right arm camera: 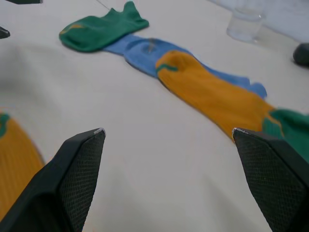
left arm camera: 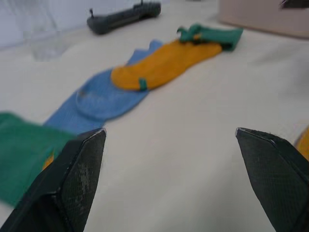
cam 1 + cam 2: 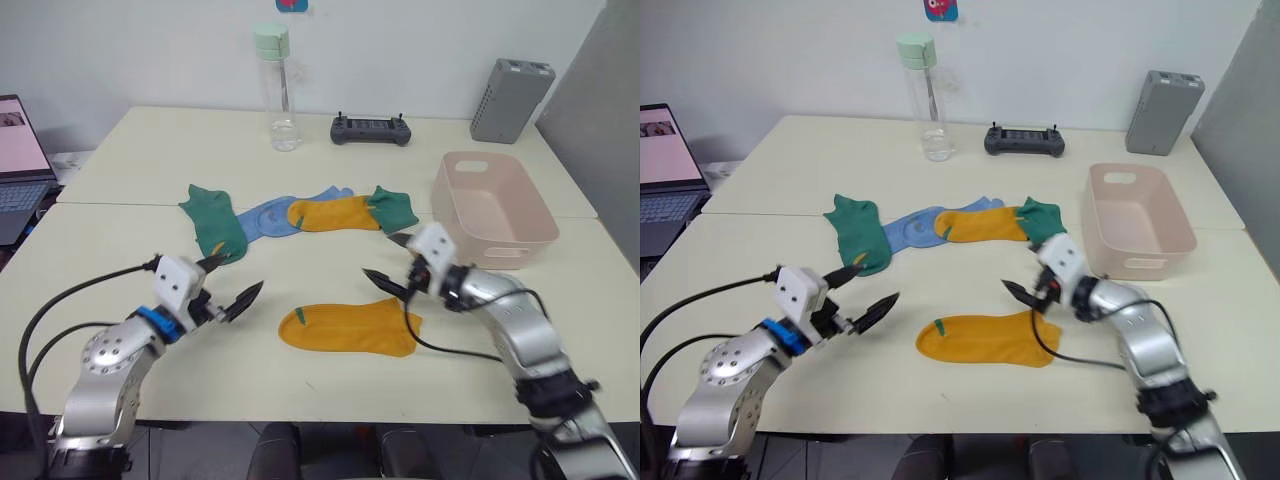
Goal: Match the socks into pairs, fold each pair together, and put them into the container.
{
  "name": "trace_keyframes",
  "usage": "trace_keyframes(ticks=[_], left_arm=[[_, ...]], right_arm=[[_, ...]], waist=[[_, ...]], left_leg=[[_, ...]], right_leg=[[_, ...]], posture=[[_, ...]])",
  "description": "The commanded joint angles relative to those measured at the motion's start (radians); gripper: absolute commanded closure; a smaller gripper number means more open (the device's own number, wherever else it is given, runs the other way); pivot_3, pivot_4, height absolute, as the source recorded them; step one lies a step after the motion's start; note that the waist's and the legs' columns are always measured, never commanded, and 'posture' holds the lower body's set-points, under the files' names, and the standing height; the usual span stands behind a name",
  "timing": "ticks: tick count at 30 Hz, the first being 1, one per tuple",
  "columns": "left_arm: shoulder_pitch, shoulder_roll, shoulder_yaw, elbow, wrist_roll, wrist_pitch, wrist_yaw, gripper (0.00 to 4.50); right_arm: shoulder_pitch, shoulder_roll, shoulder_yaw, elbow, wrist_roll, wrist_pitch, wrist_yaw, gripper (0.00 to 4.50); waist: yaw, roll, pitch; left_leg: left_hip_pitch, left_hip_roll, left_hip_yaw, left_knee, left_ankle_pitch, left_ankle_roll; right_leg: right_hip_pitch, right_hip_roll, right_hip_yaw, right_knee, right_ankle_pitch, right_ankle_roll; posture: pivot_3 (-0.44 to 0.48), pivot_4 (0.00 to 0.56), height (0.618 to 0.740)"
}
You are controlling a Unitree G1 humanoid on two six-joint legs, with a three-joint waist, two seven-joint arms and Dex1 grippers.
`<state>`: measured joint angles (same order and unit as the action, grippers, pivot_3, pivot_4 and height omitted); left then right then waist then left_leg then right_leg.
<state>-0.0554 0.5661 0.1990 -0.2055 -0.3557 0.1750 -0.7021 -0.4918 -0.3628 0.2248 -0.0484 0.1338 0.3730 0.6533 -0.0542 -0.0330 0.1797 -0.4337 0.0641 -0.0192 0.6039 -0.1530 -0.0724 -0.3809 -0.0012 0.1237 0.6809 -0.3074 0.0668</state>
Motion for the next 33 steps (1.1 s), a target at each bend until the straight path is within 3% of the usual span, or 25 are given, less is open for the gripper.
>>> trace_keyframes(ticks=[1, 10, 14, 21, 27, 33], left_arm=[[-0.051, -0.023, 0.0, -0.017, -0.025, 0.035, 0.038, 0.04], [-0.077, -0.075, -0.043, -0.02, 0.02, 0.028, 0.087, 0.04], [-0.098, -0.096, -0.063, -0.013, 0.049, 0.037, 0.129, 0.04], [-0.217, -0.129, -0.123, 0.11, 0.121, 0.025, 0.171, 0.04], [-0.504, -0.194, -0.174, 0.493, 0.196, -0.009, 0.208, 0.04], [-0.661, -0.245, -0.187, 0.772, 0.249, -0.086, 0.23, 0.04]], right_arm=[[-0.146, 0.071, 0.028, 0.237, -0.067, -0.116, -0.027, 0.0], [-0.512, 0.279, 0.022, 0.93, -0.164, -0.385, -0.094, 0.0], [-0.582, 0.302, -0.005, 1.076, -0.183, -0.449, -0.123, 0.0], [-0.558, 0.274, -0.057, 1.045, -0.179, -0.504, -0.097, 0.0], [-0.481, 0.249, -0.062, 0.937, -0.186, -0.473, -0.091, 0.0], [-0.447, 0.253, -0.057, 0.868, -0.19, -0.44, -0.093, 0.0]], waist=[[-0.001, 0.0, 0.0], [-0.01, 0.0, 0.0], [-0.009, 0.0, 0.0], [-0.004, 0.0, 0.0], [-0.002, 0.0, 0.0], [-0.01, 0.0, 0.0]], left_leg=[[0.0, 0.0, 0.0, -0.001, 0.0, 0.0], [-0.001, 0.001, -0.001, -0.01, 0.0, 0.0], [-0.001, 0.0, -0.002, -0.011, 0.0, 0.0], [-0.001, 0.0, -0.002, -0.01, 0.0, 0.0], [-0.001, 0.0, -0.004, -0.01, 0.0, 0.0], [-0.002, 0.0, -0.004, -0.01, 0.0, 0.0]], right_leg=[[0.0, 0.0, 0.0, 0.0, 0.0, 0.0], [-0.004, 0.002, -0.001, 0.0, 0.0, -0.001], [-0.004, 0.001, -0.002, 0.0, 0.0, -0.001], [-0.004, 0.002, -0.002, 0.0, 0.0, -0.001], [-0.003, 0.003, -0.004, 0.002, 0.0, -0.001], [-0.004, 0.003, -0.003, 0.001, 0.0, -0.001]], posture=[[0.0, 0.15, 0.74], [0.0, 0.15, 0.74], [0.0, 0.15, 0.74], [0.0, 0.15, 0.74], [0.0, 0.15, 0.74], [0.0, 0.15, 0.74]])
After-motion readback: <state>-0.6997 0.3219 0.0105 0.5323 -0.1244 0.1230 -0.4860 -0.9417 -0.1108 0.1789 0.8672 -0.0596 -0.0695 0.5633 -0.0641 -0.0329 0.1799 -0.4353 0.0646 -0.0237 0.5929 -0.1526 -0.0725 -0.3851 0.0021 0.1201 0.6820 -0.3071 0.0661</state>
